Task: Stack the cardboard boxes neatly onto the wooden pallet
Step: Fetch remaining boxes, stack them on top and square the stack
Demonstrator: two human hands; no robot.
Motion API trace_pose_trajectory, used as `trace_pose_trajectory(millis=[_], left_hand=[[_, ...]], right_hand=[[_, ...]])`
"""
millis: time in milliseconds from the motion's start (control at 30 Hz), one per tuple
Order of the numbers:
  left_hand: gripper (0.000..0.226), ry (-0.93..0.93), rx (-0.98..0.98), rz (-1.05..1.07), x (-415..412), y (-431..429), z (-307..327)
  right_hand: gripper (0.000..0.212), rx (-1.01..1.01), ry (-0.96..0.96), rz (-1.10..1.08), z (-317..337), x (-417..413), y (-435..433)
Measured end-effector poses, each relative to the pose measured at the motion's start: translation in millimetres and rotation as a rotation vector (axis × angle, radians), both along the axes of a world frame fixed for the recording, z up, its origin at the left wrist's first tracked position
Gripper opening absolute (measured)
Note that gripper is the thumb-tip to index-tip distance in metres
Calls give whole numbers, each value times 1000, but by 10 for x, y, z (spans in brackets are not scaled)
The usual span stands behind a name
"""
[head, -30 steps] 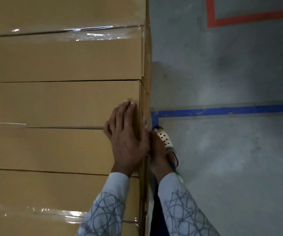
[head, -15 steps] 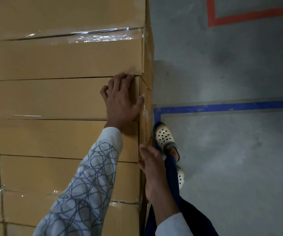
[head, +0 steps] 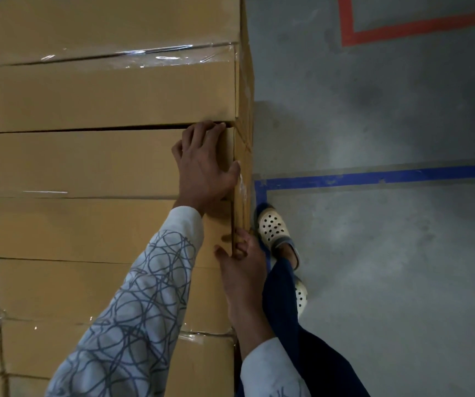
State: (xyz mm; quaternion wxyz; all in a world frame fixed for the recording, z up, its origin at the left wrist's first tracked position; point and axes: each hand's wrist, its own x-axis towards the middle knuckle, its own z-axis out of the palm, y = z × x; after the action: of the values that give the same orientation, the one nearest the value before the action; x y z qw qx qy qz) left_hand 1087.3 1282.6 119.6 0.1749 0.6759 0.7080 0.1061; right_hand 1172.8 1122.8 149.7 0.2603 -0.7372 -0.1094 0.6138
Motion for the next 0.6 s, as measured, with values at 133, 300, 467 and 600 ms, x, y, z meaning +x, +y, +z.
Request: trace_pose_trajectory(millis=[133,300,467,600], left_hand=[[76,-38,5,-3,-8,13,-7],[78,-53,-18,-24,-46,32,4],[79,-47,-16,-24,-40,26,18],[78,-55,-2,-19,-37,9,10]], right_hand=[[38,72,-172,71,-15,6,41],[24,140,-352,127,7,-34,4],[11,178,-353,110,-27,-20,9],[10,109,-269,143,-83,60,91]])
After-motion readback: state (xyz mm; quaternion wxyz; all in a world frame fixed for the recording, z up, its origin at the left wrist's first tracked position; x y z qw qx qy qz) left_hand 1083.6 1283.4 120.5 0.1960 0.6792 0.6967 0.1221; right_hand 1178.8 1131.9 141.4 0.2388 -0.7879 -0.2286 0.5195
